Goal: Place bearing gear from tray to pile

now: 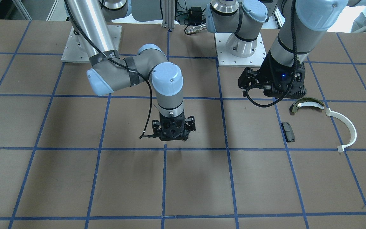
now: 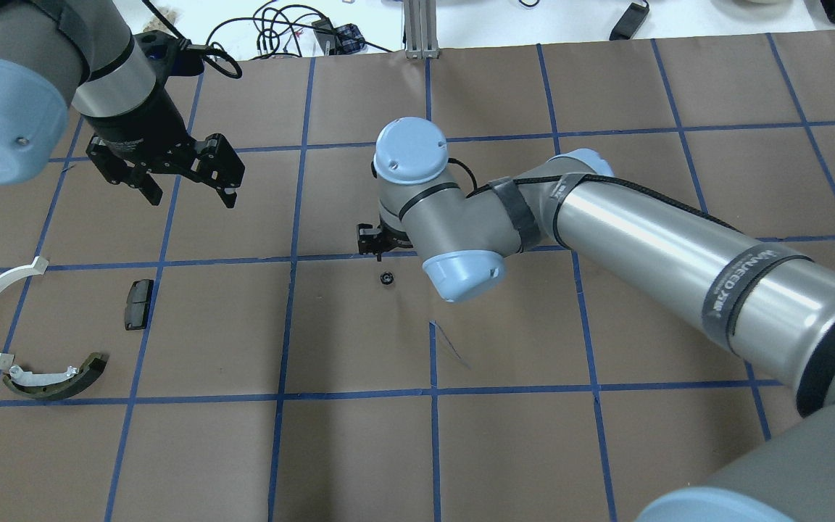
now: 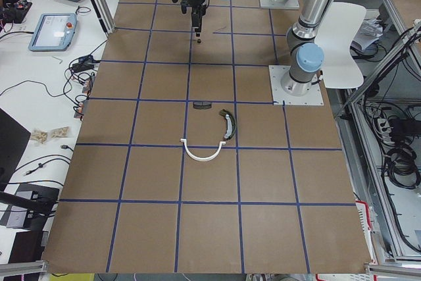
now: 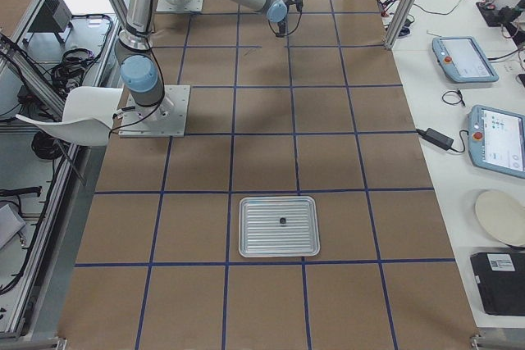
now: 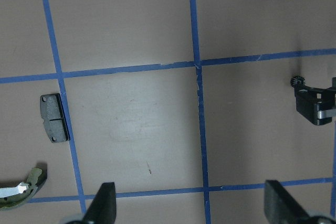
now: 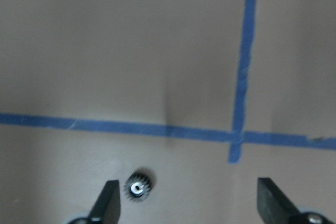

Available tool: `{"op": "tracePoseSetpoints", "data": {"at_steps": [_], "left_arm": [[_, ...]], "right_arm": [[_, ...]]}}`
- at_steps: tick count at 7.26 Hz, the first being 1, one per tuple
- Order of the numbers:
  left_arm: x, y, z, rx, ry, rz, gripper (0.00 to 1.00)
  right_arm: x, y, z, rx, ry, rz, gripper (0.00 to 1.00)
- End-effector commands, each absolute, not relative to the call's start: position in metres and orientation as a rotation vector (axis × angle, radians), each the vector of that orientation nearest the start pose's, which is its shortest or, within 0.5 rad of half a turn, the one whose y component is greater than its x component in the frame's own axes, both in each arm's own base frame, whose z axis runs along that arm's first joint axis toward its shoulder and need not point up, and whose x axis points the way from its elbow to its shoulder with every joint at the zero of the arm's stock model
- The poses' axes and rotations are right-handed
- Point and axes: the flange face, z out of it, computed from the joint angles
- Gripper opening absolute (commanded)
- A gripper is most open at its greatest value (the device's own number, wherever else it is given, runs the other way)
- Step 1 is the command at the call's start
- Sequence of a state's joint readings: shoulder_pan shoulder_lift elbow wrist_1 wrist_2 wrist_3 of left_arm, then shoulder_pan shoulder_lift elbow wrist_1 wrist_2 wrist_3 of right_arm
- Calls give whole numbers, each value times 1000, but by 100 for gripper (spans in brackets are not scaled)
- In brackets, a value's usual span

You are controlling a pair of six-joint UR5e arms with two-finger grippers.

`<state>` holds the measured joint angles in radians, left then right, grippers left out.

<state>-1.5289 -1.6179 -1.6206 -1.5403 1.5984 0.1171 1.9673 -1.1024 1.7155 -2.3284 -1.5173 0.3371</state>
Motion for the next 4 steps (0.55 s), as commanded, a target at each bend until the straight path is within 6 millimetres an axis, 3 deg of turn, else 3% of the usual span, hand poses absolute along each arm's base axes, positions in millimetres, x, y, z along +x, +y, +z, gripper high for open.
{"op": "tracePoseSetpoints", "data": {"at_steps": [1, 2, 3, 4], "left_arm": [[-132, -511, 428, 128, 3124, 149, 100], [-167, -506, 410, 109, 3114, 173, 100], [-201, -509, 385, 184, 3108, 168, 100], [-223, -511, 360, 218, 3104, 186, 100]], "right_arm": [[266, -564, 269, 44, 3042, -154, 100], [232, -577, 280, 126, 2972, -130, 100], [174, -594, 288, 162, 2978, -167, 100], [100, -608, 298, 232, 2985, -211, 100]]}}
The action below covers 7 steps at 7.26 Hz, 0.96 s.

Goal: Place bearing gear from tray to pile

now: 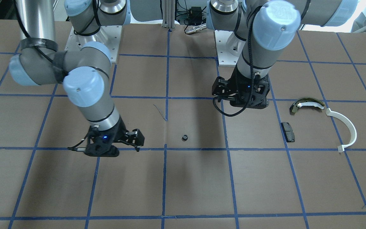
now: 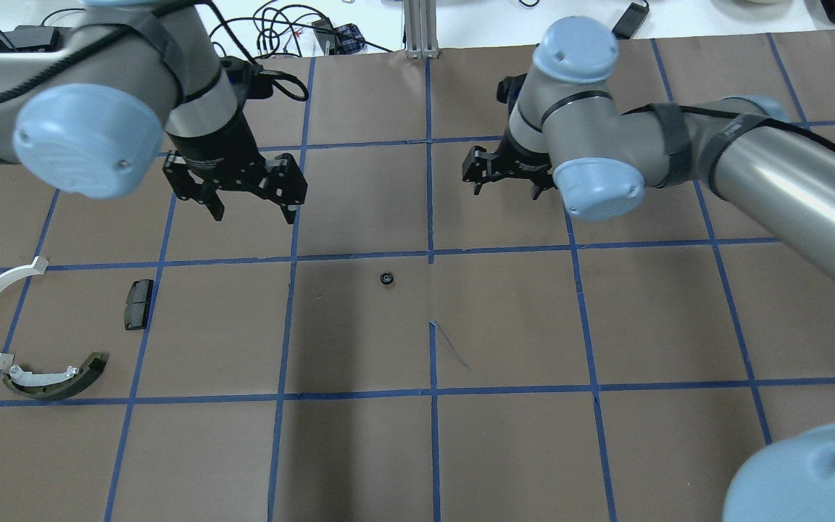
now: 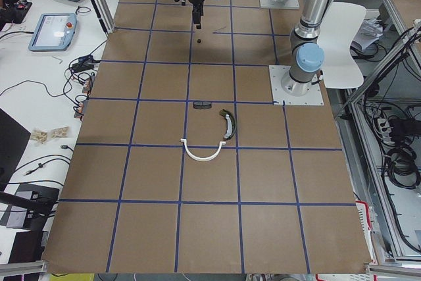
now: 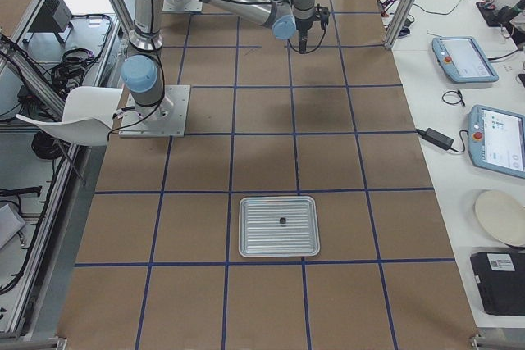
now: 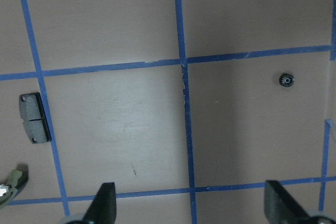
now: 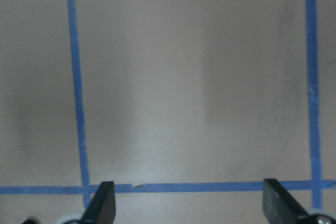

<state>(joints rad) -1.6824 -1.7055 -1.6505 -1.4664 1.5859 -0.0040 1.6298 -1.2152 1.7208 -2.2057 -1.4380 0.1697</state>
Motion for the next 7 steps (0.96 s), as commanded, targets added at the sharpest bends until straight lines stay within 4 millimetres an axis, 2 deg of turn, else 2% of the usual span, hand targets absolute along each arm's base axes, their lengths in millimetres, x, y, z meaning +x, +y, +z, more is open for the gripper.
{"op": "tracePoseSetpoints", "data": {"at_steps": [1, 2, 3, 4, 5, 7], "left_arm": [[-254, -516, 339, 247, 3130, 142, 100], [-279, -514, 313, 275, 3127, 152, 100], [-291, -517, 294, 278, 3129, 129, 100], [-294, -522, 271, 266, 3130, 126, 100], [-294, -524, 253, 269, 3135, 96, 100], [-294, -523, 212, 279, 3134, 90, 100]], "right_arm": [[33, -609, 301, 296, 2998, -173, 100], [-30, -601, 305, 300, 3059, -116, 100], [-84, -595, 311, 227, 3156, -120, 100], [-137, -586, 310, 164, 3208, -99, 100], [-197, -569, 307, 223, 3198, -84, 100], [-283, -532, 303, 165, 3215, -54, 100]]}}
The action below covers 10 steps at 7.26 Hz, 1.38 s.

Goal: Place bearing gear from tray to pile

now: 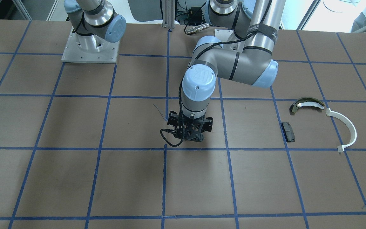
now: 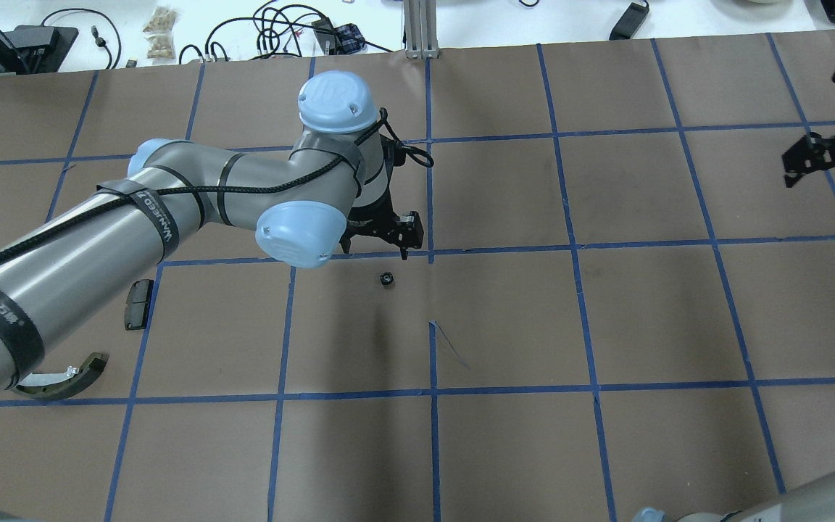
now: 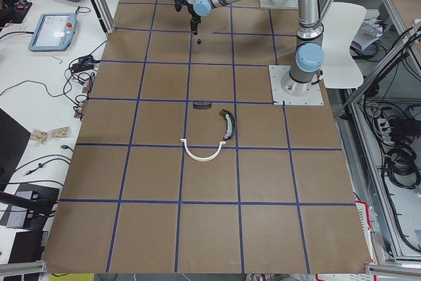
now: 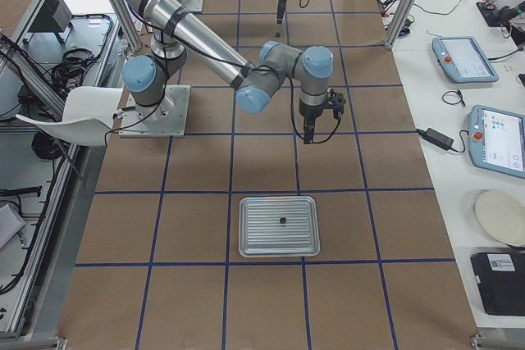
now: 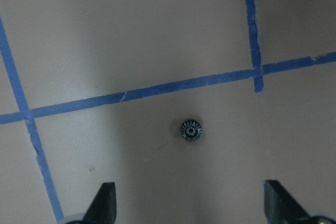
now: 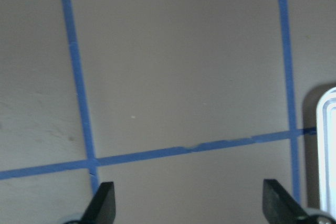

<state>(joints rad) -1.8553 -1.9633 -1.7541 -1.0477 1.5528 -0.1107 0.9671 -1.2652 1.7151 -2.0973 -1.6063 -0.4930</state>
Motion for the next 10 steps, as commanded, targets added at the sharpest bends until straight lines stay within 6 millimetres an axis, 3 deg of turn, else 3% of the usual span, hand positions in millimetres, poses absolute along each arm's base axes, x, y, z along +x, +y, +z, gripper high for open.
{"op": "tracePoseSetpoints", "data": {"at_steps": [1, 3, 4, 5, 7, 8, 10], "left_arm": [[-295, -524, 201, 281, 3133, 103, 100], [-293, -516, 181, 294, 3121, 168, 94], [-292, -512, 175, 293, 3114, 188, 91], [-292, -513, 175, 289, 3115, 186, 90], [-293, -516, 177, 289, 3122, 159, 86], [-293, -517, 179, 294, 3124, 154, 58], [-293, -514, 176, 294, 3121, 166, 53]], "right_arm": [[-325, -515, 289, 140, 3208, -39, 100], [-384, -514, 245, -54, 3284, -117, 99], [-403, -514, 235, -150, 3277, -98, 99], [-414, -512, 232, -360, 3261, -85, 100], [-439, -495, 214, -310, 3214, -107, 99], [-448, -494, 200, -296, 3199, -95, 99], [-452, -494, 185, -293, 3168, -46, 88]]}}
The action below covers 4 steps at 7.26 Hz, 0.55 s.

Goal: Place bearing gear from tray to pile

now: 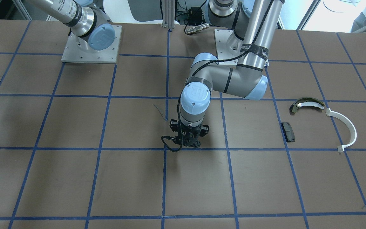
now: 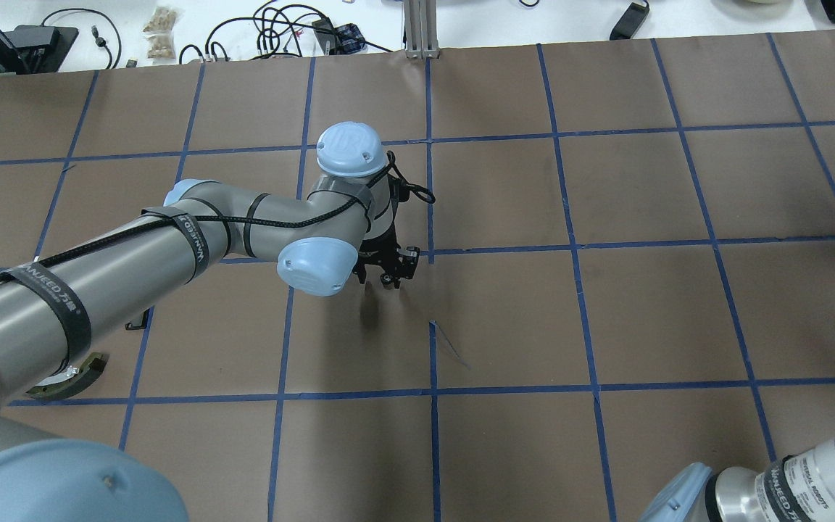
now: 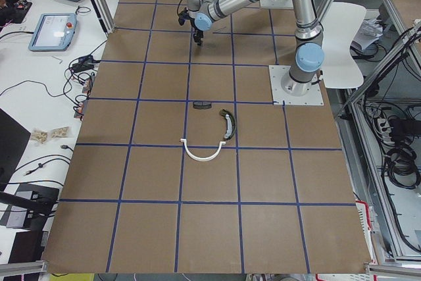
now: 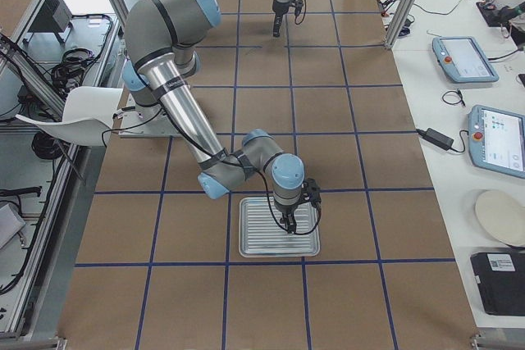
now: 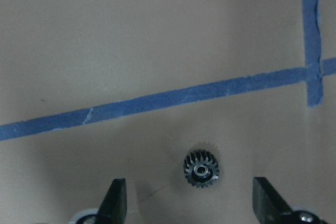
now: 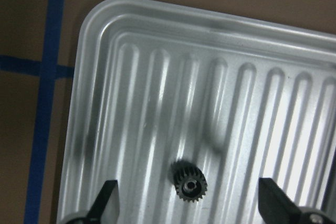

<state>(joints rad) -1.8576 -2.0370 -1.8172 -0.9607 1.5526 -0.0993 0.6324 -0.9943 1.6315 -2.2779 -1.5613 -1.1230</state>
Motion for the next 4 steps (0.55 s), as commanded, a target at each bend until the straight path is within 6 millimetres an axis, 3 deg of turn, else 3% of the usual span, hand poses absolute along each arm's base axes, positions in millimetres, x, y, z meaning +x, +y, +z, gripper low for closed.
{"op": "tracePoseSetpoints", "data": {"at_steps": [1, 2, 3, 4], "left_arm": [[-293, -514, 175, 291, 3121, 168, 43], [-293, -515, 174, 291, 3121, 171, 14], [-293, -515, 173, 291, 3120, 175, 0], [-293, -516, 174, 289, 3121, 171, 0]], "right_arm": [[-451, -494, 186, -291, 3151, -30, 78], [-451, -494, 185, -291, 3149, -29, 62], [-451, -494, 185, -291, 3149, -29, 56], [-451, -494, 186, -289, 3151, -30, 45]]}}
